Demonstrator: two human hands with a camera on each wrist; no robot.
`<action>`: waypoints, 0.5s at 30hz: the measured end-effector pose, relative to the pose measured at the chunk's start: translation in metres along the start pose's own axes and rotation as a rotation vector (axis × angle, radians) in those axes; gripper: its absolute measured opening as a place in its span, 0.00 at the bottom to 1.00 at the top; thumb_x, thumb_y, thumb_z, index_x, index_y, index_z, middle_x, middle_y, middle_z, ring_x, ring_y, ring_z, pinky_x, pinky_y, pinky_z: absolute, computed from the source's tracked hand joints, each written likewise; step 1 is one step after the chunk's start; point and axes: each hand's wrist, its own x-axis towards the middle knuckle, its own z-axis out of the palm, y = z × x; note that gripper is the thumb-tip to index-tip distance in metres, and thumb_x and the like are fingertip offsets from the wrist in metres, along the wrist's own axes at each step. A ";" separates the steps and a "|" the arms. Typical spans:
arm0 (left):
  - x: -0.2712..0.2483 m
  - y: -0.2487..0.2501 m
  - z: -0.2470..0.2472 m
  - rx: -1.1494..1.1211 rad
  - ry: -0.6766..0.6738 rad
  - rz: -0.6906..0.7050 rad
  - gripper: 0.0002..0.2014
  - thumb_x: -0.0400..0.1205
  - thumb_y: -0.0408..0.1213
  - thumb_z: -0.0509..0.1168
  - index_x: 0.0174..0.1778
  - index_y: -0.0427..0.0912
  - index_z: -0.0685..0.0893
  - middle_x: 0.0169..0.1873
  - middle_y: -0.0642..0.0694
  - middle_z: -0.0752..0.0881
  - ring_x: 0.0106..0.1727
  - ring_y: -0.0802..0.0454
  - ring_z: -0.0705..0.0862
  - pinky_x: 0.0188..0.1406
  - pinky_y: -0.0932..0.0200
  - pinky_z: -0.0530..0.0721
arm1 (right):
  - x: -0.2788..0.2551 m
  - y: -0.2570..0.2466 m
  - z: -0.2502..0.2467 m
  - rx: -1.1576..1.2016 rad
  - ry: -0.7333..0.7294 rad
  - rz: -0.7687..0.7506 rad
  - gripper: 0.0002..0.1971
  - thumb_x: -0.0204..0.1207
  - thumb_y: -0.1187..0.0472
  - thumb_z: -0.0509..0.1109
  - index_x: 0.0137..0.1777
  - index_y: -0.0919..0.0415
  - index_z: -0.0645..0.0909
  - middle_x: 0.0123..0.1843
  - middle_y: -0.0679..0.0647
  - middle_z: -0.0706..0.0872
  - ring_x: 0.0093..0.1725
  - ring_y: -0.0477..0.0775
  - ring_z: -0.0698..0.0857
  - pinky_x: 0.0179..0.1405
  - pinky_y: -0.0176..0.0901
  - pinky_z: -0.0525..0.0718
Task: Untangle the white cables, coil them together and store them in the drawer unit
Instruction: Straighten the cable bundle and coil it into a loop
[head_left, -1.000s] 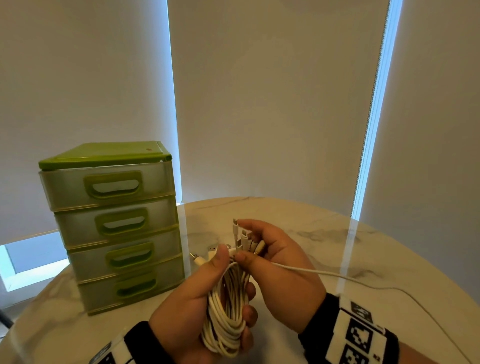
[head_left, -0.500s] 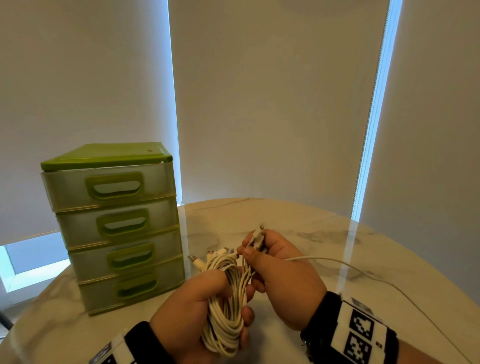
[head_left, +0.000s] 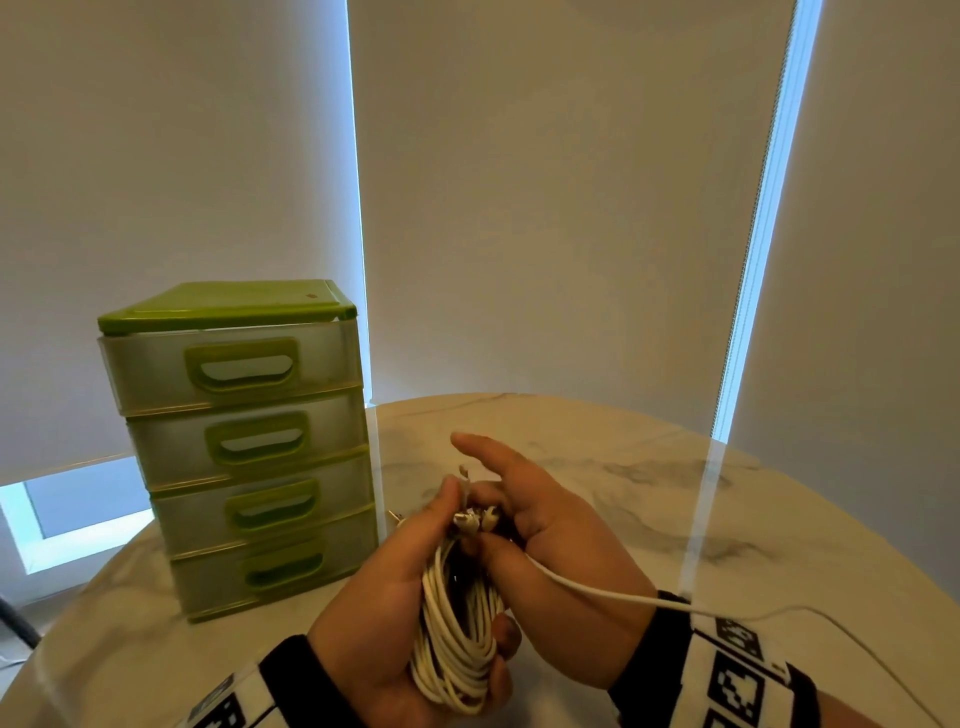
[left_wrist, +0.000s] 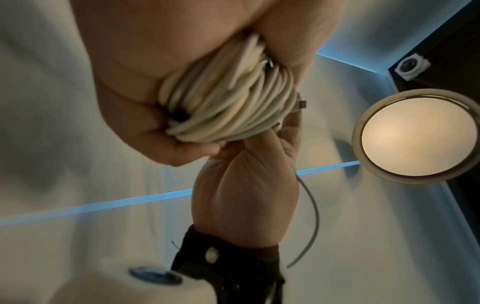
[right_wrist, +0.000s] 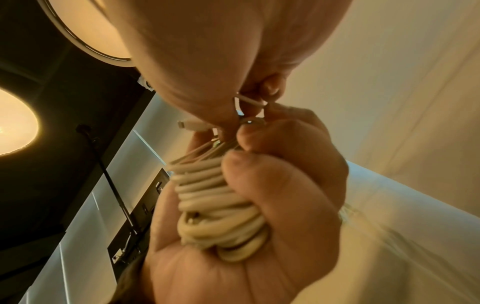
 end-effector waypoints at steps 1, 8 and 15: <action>0.000 0.001 0.000 -0.014 -0.013 -0.013 0.34 0.66 0.70 0.69 0.47 0.40 0.89 0.31 0.36 0.80 0.31 0.41 0.79 0.35 0.57 0.72 | 0.000 -0.001 -0.001 -0.001 -0.018 0.006 0.34 0.80 0.72 0.62 0.72 0.29 0.71 0.57 0.40 0.89 0.54 0.48 0.90 0.57 0.47 0.88; 0.000 0.003 -0.004 -0.059 0.017 -0.044 0.40 0.59 0.74 0.72 0.42 0.35 0.85 0.33 0.33 0.76 0.33 0.40 0.78 0.36 0.55 0.73 | -0.001 -0.014 -0.008 -0.011 -0.197 0.026 0.34 0.82 0.70 0.60 0.75 0.27 0.68 0.56 0.36 0.89 0.41 0.51 0.91 0.43 0.53 0.92; -0.005 0.003 -0.001 -0.020 0.025 0.026 0.17 0.66 0.47 0.74 0.38 0.34 0.87 0.28 0.33 0.79 0.29 0.40 0.78 0.34 0.55 0.74 | 0.000 -0.004 -0.004 0.057 -0.254 0.076 0.44 0.82 0.72 0.57 0.76 0.17 0.50 0.65 0.36 0.87 0.51 0.40 0.89 0.42 0.37 0.85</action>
